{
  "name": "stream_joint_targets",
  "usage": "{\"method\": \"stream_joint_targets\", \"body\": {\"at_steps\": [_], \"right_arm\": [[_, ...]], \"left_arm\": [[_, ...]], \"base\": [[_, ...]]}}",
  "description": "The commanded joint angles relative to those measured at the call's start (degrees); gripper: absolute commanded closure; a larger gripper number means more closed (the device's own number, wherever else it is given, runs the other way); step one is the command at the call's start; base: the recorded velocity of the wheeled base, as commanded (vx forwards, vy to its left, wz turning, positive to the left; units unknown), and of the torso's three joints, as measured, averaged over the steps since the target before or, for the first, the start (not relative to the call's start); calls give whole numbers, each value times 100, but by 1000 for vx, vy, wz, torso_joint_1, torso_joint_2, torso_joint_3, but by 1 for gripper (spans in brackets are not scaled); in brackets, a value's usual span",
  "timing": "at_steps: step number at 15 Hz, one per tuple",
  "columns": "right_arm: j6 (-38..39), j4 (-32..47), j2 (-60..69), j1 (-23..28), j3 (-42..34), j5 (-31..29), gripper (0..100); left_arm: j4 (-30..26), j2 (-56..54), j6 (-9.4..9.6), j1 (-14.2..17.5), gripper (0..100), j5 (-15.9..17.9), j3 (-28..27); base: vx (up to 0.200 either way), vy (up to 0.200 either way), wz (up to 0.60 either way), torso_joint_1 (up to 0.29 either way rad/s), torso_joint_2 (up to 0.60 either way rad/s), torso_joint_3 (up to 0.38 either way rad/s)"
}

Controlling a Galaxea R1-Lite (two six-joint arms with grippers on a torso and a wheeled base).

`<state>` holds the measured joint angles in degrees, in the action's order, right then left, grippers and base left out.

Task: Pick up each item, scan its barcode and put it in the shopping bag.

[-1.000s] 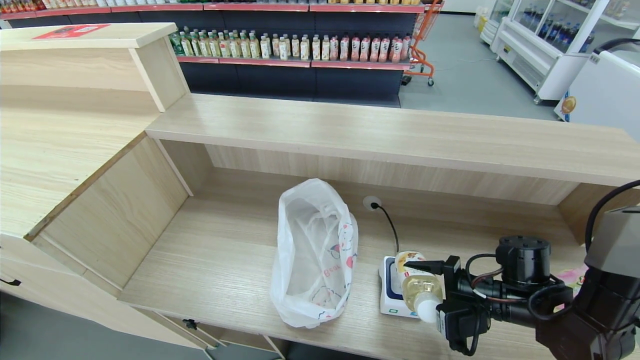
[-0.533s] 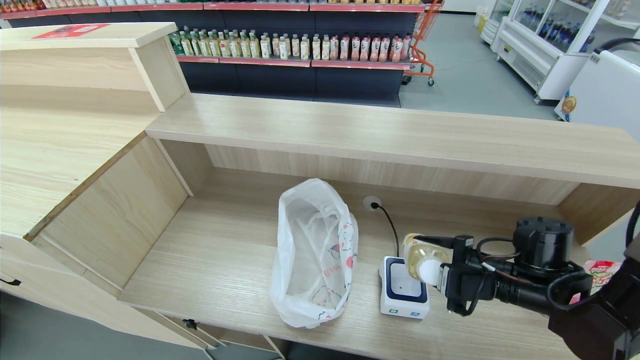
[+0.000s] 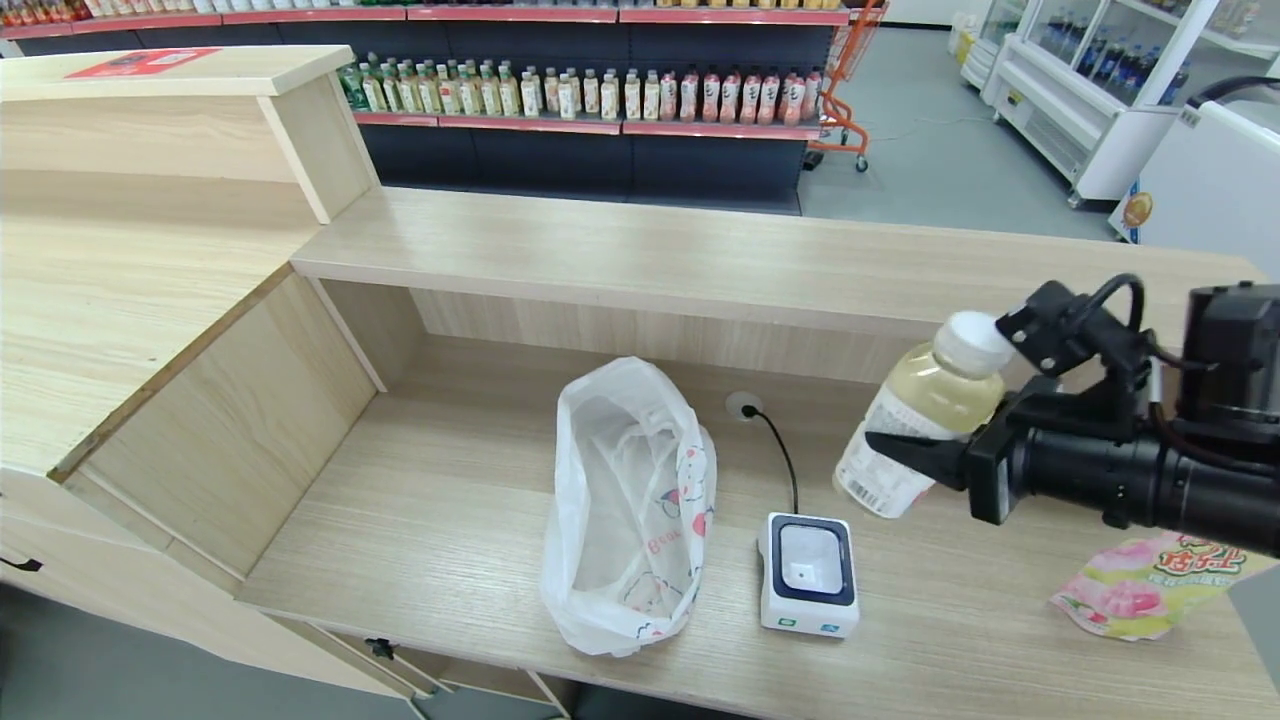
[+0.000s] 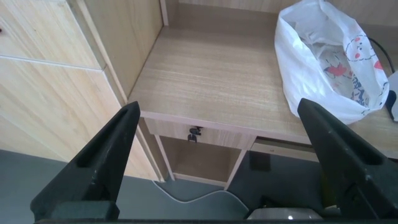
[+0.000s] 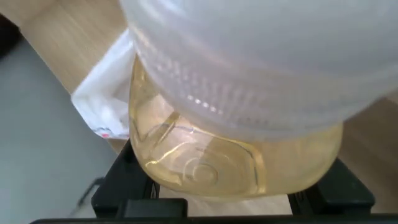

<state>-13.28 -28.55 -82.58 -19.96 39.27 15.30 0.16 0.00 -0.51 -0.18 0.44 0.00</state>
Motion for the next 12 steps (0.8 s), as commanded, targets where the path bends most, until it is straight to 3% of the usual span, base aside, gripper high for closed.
{"method": "stream_joint_targets", "body": {"at_steps": [1,7,9,11,12], "right_arm": [[554,69,576,-17,20,-9,100],[985,-98,225,-35,-516,289,100],[1134,-1047,-408,-8,-719,298,100],[1161,-1610,-856,88,-727,377,100],[1134,-2304,-1410,238,-727,746,100]], "left_arm": [[2,9,-2,1,0,0,0],[2,0,34,1,0,0,0],[2,0,42,1,0,0,0],[2,0,34,1,0,0,0],[2,0,34,1,0,0,0]], "base": [[0,200,0,-7,-2,-7],[0,200,0,5,6,2],[0,200,0,5,2,5],[0,0,0,0,0,0],[0,0,0,0,0,0]]}}
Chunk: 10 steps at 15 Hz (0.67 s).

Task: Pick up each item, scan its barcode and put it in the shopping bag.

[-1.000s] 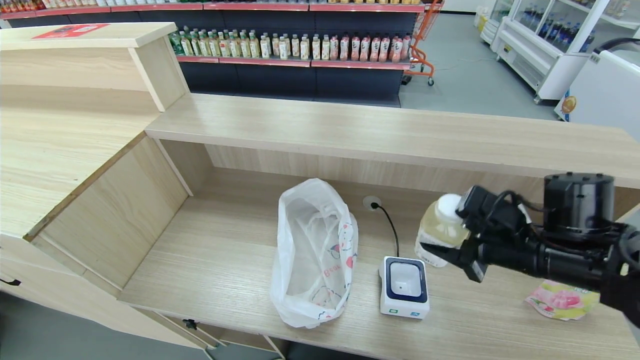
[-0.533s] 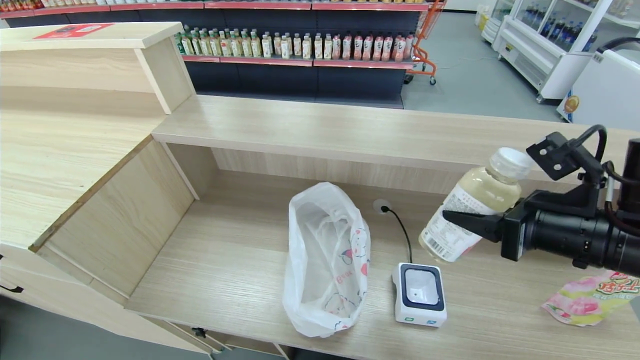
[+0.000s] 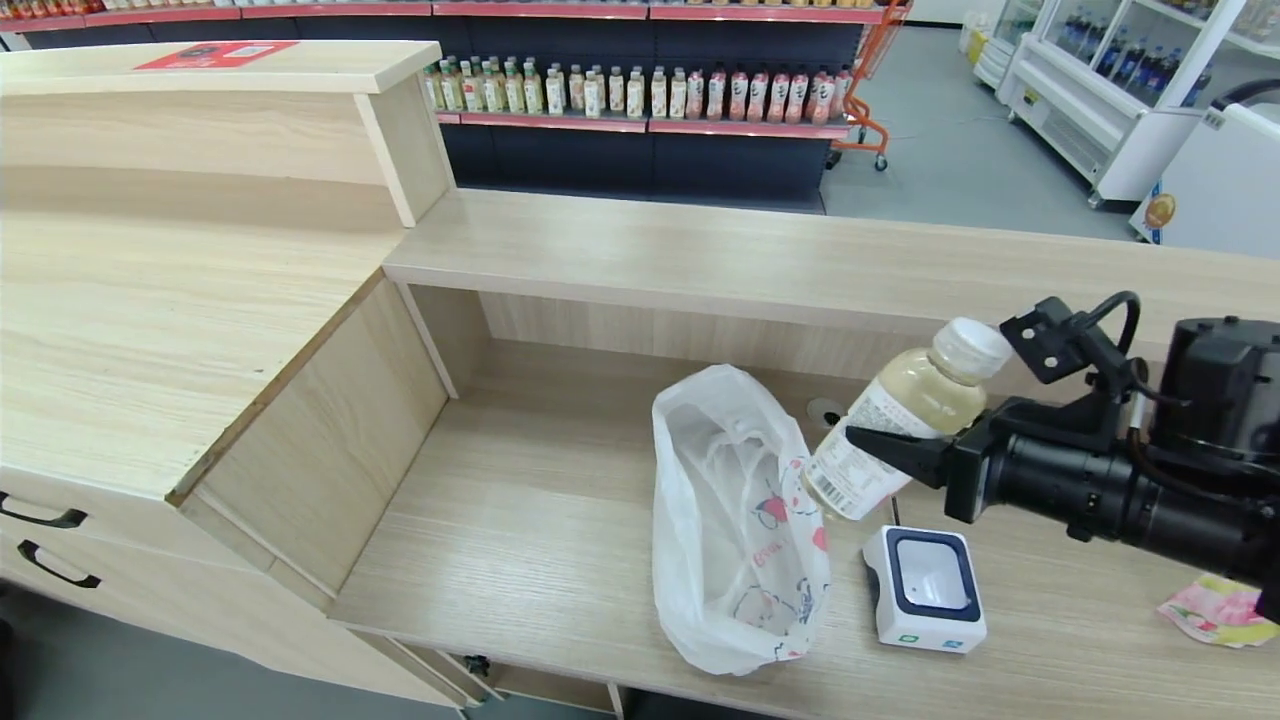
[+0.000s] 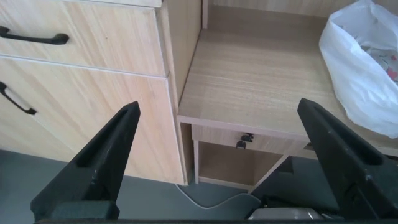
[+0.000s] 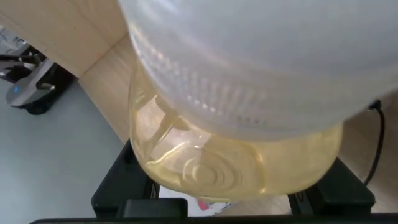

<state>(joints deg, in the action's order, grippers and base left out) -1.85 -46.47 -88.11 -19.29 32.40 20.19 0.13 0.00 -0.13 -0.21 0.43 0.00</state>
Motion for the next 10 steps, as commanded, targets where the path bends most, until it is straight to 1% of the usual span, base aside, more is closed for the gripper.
{"method": "stream_joint_targets", "body": {"at_steps": [1,5,7,10], "right_arm": [[1,-855,-1164,197,-23,345,100],[10,-1945,-2193,153,-50,548,100],[97,-2279,-2553,56,-41,565,100],[194,-3096,-3256,13,-67,600,100]], "left_arm": [[4,0,-4,3,0,1,0],[4,0,-4,3,0,1,0],[4,0,-4,3,0,1,0],[4,0,-4,3,0,1,0]], "base": [[0,0,0,0,0,0],[0,0,0,0,0,0],[0,0,0,0,0,0],[0,0,0,0,0,0]]}}
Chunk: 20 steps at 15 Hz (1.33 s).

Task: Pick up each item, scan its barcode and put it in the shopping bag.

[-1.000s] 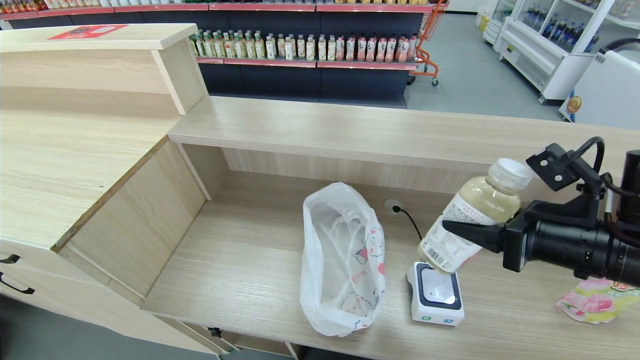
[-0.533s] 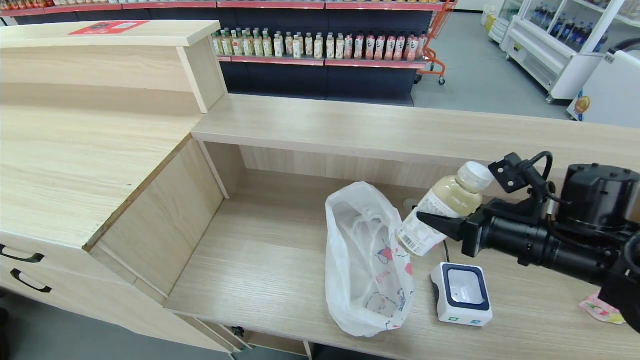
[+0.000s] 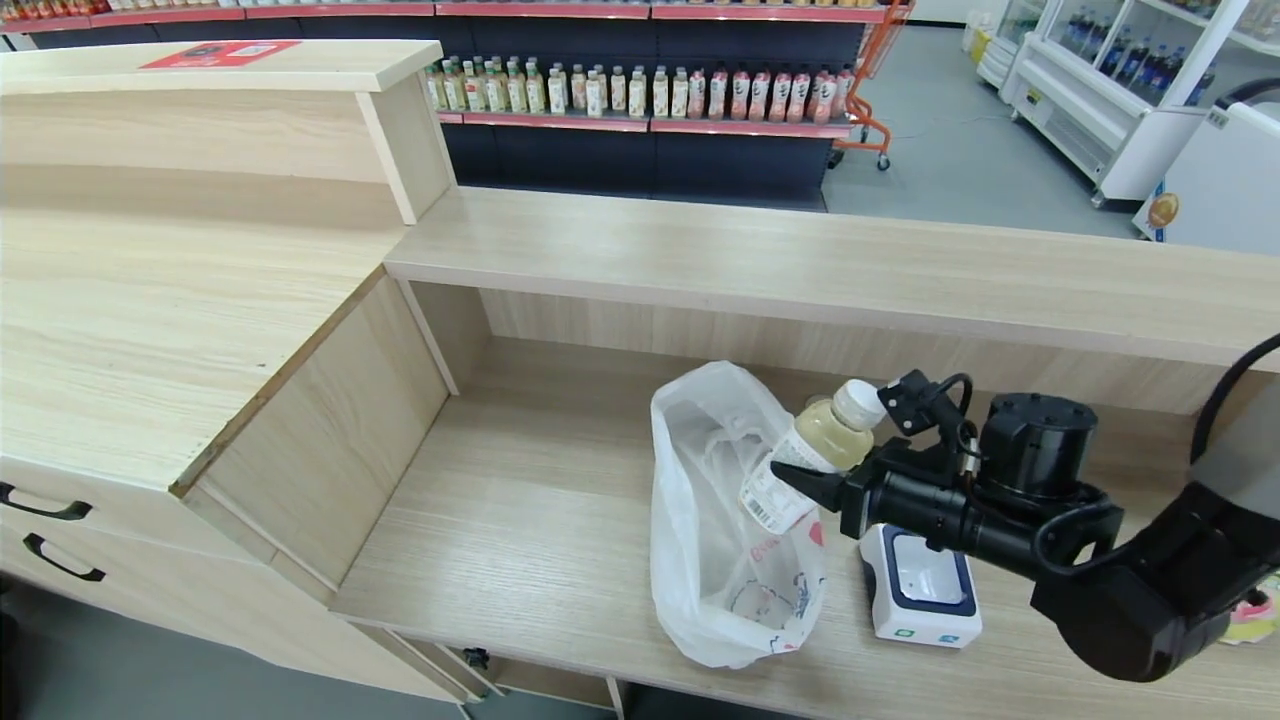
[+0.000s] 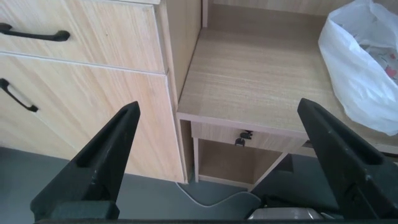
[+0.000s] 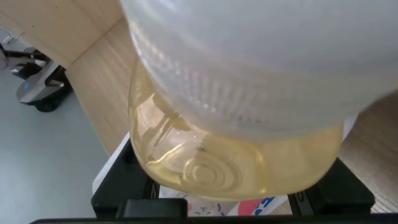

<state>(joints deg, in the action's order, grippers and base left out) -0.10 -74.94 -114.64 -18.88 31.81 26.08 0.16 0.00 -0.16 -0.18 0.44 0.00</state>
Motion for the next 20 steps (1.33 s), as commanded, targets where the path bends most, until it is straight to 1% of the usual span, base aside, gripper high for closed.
{"method": "stream_joint_targets", "body": {"at_steps": [1,3,7,10,11,14,16,17,20], "right_arm": [[19,-320,-700,-45,-8,117,100],[-87,-329,-849,-151,-8,205,100],[-658,-390,-1271,-221,19,161,100],[-1177,-425,-1517,-195,98,170,100],[-1388,-575,-1640,-203,221,170,100],[-2179,-636,-1781,-195,379,249,100],[-2302,-733,-1851,-195,344,390,100],[-2337,-768,-1860,-195,318,390,0],[-2319,-838,-1807,-195,247,390,0]], "left_arm": [[2,0,-2,1,0,0,0],[2,0,-2,1,0,0,0],[2,0,-2,1,0,0,0],[2,0,-2,1,0,0,0],[2,0,-2,1,0,0,0],[2,0,-2,1,0,0,0],[2,0,-2,1,0,0,0],[2,0,-2,1,0,0,0],[2,0,-2,1,0,0,0]], "base": [[0,0,0,0,0,0],[0,0,0,0,0,0],[0,0,0,0,0,0],[0,0,0,0,0,0],[0,0,0,0,0,0],[0,0,0,0,0,0],[0,0,0,0,0,0],[0,0,0,0,0,0],[0,0,0,0,0,0]]}}
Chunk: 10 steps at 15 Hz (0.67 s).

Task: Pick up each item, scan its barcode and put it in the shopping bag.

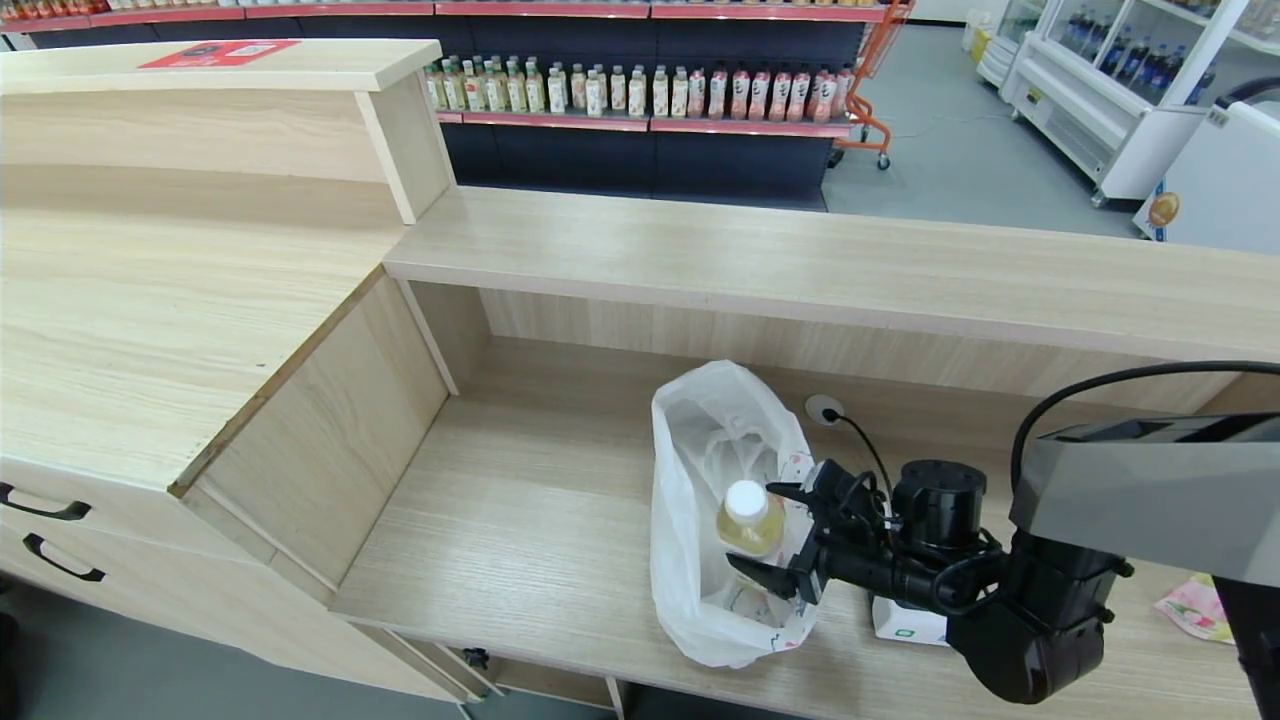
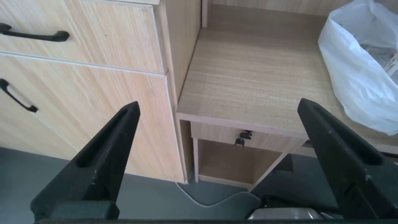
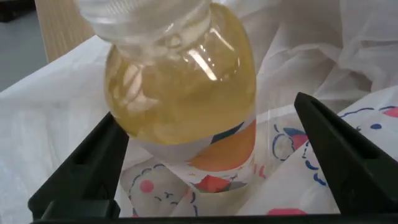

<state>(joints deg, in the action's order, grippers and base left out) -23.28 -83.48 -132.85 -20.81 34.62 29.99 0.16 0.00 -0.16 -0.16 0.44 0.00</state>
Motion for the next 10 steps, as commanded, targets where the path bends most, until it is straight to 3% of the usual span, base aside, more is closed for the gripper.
{"method": "stream_joint_targets", "body": {"at_steps": [1,4,7,10], "right_arm": [[61,60,146,16,-96,-11,0],[1054,359,1148,253,-228,-46,0],[1309,1545,2668,560,-606,-37,0],[2478,3119,4531,798,-518,-265,0]], "left_arm": [[2,0,-2,-2,0,0,0],[2,0,-2,-2,0,0,0],[2,0,-2,-2,0,0,0],[2,0,-2,-2,0,0,0]], "base": [[0,0,0,0,0,0],[0,0,0,0,0,0],[0,0,0,0,0,0],[0,0,0,0,0,0]]}}
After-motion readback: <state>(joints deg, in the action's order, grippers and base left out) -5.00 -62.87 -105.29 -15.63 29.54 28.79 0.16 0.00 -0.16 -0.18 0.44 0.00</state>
